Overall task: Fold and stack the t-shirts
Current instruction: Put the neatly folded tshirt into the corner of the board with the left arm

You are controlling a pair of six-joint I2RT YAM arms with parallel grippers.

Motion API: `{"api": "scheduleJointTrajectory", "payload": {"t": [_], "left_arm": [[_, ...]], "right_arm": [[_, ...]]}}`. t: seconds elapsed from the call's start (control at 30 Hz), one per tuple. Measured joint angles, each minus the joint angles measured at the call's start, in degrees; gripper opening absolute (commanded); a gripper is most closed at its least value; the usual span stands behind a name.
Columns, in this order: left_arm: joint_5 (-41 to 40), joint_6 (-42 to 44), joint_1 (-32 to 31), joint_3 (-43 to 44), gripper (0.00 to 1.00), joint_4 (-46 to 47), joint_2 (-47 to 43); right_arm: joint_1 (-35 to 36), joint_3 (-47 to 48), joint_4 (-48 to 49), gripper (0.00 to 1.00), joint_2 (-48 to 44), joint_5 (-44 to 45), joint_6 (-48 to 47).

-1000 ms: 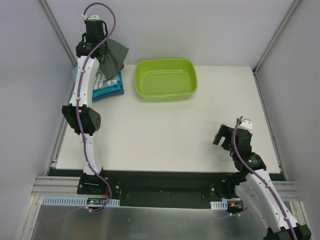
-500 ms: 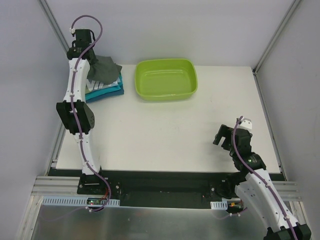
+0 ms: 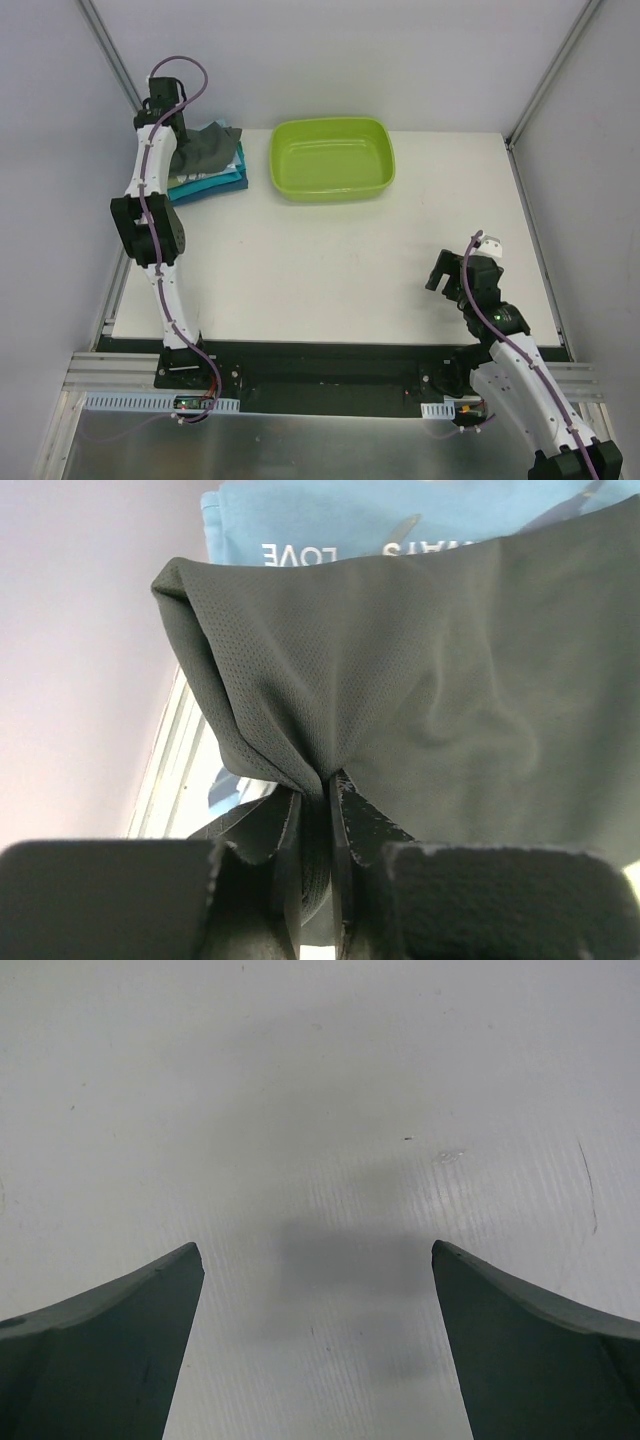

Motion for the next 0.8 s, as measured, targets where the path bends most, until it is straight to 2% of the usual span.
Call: {"api": "scheduleJointTrajectory", "payload": {"t": [0.1,0.23,0.27,0.43,0.53,0.57,0.63,0.73,0.8], "left_arm": [[0.5,2.47,1.31,-2.27,0.16,2.64,0.26],[1.22,4.44,2.64,-6.19,0.16,6.51,0.26],[1.68,4.94,2.86,-6.88,0.19,7.13,0.28],[2.25,6.38,3.26,-7.06,0.22,9.62,0.28],[2.01,7.13,3.26,-6.78,0.31,10.71,0.28],[1.77,7.28,3.26,-6.73,0.37,11.08,0.28],[0.74,7.52,3.26,-6.73,0.66,11.43,0.28],[-1.7,8.02,3.26,-6.23,0.99,11.52,0.5],[-4.66,8.15,3.26,-5.09,0.99,11.56,0.92]], "right_arm": [[0.02,0.0,-0.02,0.99,0.15,0.04,0.0],[0.02,0.0,-0.02,0.99,0.39,0.11,0.0],[0.02,0.0,-0.02,1.0,0.46,0.22,0.0],[0.02,0.0,-0.13,1.0,0.44,0.59,0.04],[0.0,0.0,-0.22,1.0,0.26,0.68,0.04],[0.0,0.0,-0.31,0.99,0.13,0.68,0.04],[0.02,0.0,-0.5,0.99,-0.13,0.7,0.04],[0.02,0.02,-0.94,0.99,-0.7,1.07,0.02],[0.0,0.02,-1.33,1.0,-1.16,1.51,0.0]]}}
